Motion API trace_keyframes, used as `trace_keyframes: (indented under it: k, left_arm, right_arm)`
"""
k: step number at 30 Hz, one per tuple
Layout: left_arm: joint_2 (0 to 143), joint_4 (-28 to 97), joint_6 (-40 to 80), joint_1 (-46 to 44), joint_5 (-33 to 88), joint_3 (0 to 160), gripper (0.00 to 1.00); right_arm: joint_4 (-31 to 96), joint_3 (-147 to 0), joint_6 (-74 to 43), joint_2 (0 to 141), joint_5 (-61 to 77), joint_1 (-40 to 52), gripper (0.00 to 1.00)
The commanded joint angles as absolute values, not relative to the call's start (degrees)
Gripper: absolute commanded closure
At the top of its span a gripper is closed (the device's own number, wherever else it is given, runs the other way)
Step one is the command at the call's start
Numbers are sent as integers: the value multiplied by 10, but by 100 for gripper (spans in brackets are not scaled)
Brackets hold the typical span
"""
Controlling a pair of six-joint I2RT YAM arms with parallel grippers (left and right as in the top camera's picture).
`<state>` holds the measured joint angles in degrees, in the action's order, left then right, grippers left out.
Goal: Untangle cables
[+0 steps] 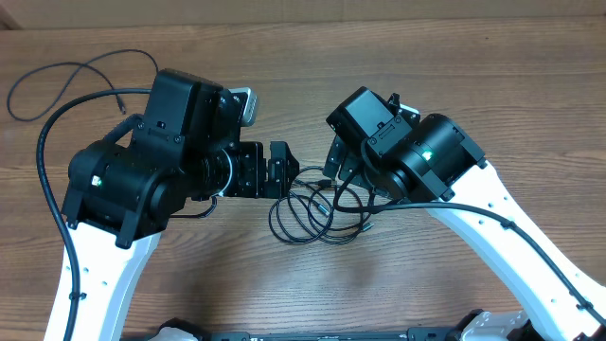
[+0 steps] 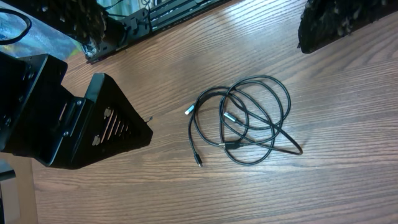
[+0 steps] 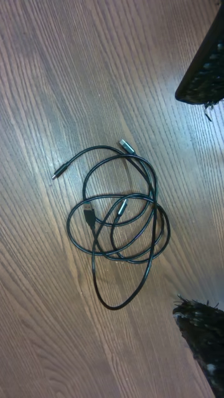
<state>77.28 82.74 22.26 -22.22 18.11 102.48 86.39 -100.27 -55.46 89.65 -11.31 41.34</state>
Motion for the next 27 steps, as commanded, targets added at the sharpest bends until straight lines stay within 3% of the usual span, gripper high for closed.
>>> trace_keyframes:
  k: [1,27]
  left_arm:
    - [776,827,214,-225,174,1029,0]
    - [781,784,249,-225,161,1027,0]
  right_arm:
    - [862,-1001,-552,896,-115,414,0]
    - [862,-1001,-552,896,-115,414,0]
